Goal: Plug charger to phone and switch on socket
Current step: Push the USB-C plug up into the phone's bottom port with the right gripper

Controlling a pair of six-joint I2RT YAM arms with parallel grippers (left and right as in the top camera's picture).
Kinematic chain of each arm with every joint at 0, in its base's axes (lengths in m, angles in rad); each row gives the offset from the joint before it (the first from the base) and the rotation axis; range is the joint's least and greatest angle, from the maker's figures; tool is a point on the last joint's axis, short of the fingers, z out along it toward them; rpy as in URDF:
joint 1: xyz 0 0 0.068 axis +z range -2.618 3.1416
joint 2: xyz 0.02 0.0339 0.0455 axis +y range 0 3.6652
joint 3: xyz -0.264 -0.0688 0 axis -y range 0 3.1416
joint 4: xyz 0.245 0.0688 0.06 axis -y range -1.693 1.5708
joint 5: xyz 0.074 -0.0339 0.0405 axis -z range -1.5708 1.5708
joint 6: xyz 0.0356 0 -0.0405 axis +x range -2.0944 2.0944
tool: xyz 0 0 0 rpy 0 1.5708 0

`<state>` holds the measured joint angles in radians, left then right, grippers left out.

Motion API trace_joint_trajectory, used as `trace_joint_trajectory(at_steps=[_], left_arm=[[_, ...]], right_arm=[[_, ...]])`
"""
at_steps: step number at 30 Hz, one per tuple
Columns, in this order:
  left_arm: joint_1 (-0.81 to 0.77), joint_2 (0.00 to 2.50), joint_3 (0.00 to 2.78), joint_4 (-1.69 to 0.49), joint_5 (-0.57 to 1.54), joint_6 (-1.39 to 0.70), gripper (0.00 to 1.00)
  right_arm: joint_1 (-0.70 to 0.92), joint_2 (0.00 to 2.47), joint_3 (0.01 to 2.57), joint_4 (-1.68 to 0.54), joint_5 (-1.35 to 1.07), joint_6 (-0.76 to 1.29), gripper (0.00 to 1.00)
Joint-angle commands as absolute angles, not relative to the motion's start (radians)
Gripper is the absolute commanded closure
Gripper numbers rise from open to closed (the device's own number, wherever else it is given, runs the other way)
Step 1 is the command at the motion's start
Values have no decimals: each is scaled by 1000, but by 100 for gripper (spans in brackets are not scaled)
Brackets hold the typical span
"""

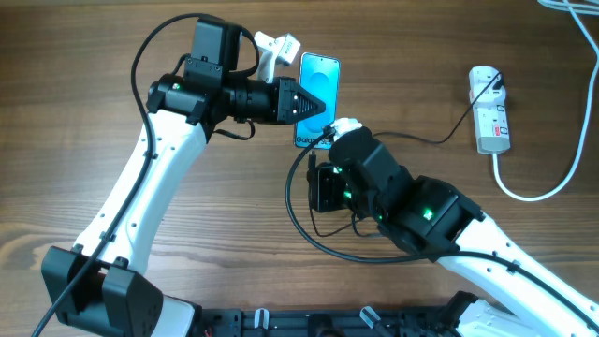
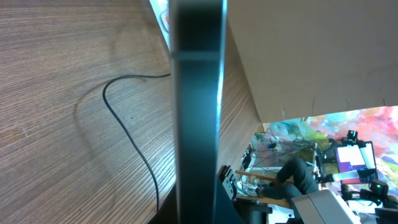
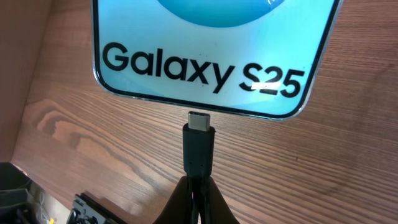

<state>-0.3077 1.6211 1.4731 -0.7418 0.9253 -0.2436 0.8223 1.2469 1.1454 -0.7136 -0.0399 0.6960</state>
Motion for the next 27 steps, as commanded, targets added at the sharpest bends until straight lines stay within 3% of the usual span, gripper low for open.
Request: trace_joint_trajectory(at_steps=[1,27], left_arm=[[-306,1604,1487,-738,960,-215,96],[-306,1604,1487,-746,988,-211,96]], right_arm=[[823,1253,1161,-696,-39,706,95],[817,1253,1161,-692,-26,718,96]])
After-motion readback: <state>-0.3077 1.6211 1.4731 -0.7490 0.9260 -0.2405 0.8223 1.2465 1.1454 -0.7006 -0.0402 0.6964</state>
